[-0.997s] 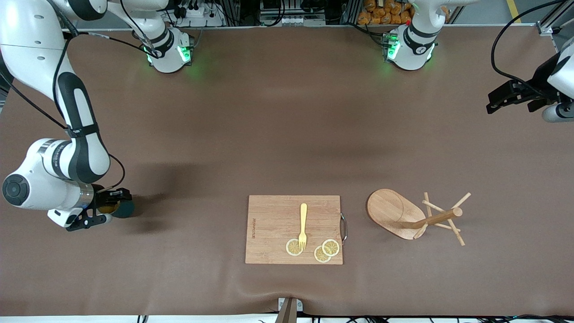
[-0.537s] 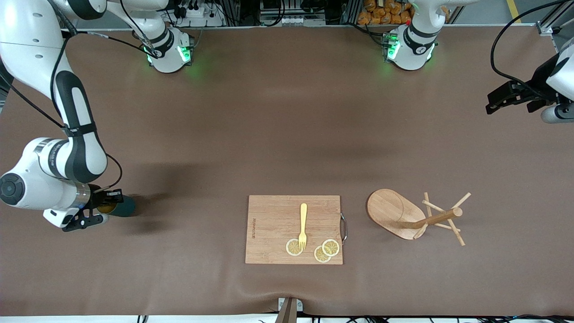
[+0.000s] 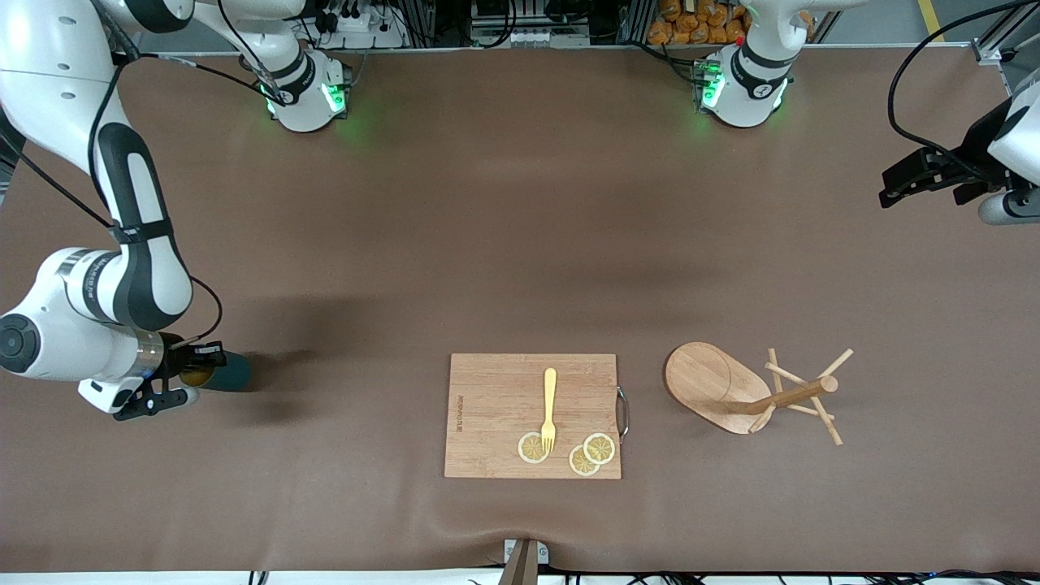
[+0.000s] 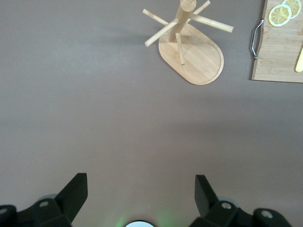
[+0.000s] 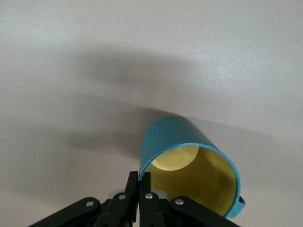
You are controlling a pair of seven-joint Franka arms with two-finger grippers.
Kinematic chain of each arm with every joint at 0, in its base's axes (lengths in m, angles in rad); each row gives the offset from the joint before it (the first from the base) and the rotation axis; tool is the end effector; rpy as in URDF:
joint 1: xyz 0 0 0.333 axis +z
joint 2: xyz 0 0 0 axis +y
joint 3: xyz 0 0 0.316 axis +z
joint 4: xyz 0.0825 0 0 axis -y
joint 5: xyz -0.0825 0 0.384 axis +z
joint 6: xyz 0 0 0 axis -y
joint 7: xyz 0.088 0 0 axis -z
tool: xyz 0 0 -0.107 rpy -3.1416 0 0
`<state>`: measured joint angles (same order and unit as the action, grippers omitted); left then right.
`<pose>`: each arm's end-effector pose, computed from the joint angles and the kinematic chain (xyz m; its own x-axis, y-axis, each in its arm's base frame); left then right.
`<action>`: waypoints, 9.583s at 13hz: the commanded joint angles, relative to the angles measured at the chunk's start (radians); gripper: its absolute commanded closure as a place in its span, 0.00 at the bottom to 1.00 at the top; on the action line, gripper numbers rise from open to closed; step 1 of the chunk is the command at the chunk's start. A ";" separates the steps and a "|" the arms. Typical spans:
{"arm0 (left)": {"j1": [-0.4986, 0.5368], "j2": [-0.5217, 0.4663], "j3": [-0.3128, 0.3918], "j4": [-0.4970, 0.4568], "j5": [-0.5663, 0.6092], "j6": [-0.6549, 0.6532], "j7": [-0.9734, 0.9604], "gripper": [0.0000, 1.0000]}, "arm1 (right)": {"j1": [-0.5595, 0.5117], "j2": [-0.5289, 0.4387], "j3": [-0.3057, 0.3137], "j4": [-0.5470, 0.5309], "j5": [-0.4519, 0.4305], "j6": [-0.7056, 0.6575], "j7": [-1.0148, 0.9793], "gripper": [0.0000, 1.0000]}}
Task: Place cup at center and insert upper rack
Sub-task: 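Lift the cup and carry it toward the table center, then lower the cup onto the table and open the right gripper, then raise the right gripper away while the left gripper reaches the cup, then grasp the cup handle with the left gripper, then lift the cup and carry it toward the wooden mug tree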
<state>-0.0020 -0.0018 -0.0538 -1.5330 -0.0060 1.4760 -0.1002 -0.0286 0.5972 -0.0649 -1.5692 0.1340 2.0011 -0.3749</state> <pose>0.5434 -0.0311 0.6351 0.9975 0.0439 -0.0555 0.0440 -0.9990 0.0004 0.6778 -0.0497 0.2816 0.9655 0.2281 -0.1258 0.2119 -0.9687 -0.1295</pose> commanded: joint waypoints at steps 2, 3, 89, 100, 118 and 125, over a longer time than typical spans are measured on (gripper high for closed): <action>0.000 0.002 -0.003 0.005 0.011 0.000 0.019 0.00 | 0.080 -0.088 0.005 -0.009 0.012 -0.082 0.164 1.00; 0.000 0.002 -0.003 0.005 0.011 0.001 0.020 0.00 | 0.108 -0.102 0.005 -0.008 0.012 -0.100 0.215 1.00; -0.951 0.829 -0.308 0.157 0.890 0.161 -2.158 0.00 | 0.165 -0.488 -0.142 0.100 -0.076 -0.470 0.083 0.00; -1.086 0.888 -0.175 0.163 0.891 0.234 -2.303 0.15 | 0.174 -0.487 -0.142 0.100 -0.073 -0.470 0.083 0.00; -0.982 0.682 -0.192 0.174 0.694 0.231 -2.296 1.00 | 0.090 -0.505 -0.142 0.087 -0.076 -0.490 0.103 0.00; -0.652 0.300 -0.184 0.169 0.221 0.231 -1.855 1.00 | 0.082 -0.530 -0.142 0.086 -0.074 -0.522 0.183 0.00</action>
<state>-0.7428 0.3823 -0.2303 -1.3137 0.3162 1.7002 -2.0466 0.0638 0.1114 -0.2207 -1.4535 0.0670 1.4943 -0.2339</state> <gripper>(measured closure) 0.789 0.000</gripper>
